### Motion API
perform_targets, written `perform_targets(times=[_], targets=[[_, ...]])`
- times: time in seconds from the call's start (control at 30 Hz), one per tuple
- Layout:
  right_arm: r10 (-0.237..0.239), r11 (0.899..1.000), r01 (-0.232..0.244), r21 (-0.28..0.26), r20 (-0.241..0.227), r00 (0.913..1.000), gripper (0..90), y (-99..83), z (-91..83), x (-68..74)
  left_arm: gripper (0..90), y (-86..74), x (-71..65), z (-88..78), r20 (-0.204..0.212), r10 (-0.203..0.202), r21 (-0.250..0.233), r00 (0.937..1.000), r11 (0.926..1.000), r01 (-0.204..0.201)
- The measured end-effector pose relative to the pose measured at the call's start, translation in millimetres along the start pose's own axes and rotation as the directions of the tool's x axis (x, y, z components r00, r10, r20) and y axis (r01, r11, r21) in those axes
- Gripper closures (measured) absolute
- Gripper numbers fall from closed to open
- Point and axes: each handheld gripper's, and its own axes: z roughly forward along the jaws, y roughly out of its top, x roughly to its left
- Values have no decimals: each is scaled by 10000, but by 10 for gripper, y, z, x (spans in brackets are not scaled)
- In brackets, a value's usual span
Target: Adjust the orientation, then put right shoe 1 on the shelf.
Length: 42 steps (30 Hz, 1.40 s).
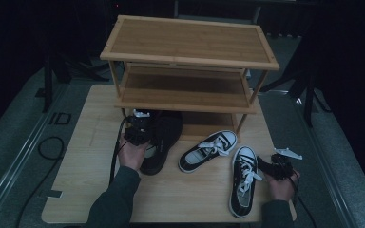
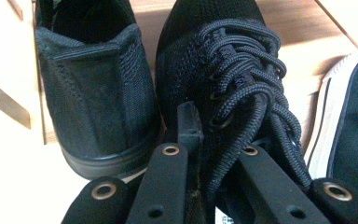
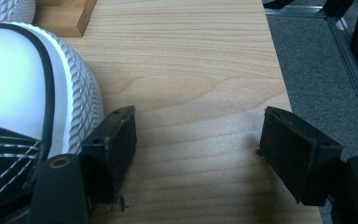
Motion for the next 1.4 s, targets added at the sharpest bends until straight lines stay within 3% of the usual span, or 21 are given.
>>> perform_targets(times=[0.33,0.87,1.13,1.4], targets=[[-4,10000,4,-1,-1,10000,270,0,0,0,870,32,-42,114,-2,-172,55,9999,9998,172],[-7,10000,7,2,-7,10000,269,0,0,-1,863,74,-69,248,-549,-820,-554,9951,9953,790],[-7,10000,7,2,-5,10000,270,0,0,0,858,127,-79,308,-764,-1184,-1054,9900,9883,1101],[-9,10000,9,2,-11,10000,270,0,0,-1,851,182,-114,368,-872,-1048,-1197,9907,9883,940]])
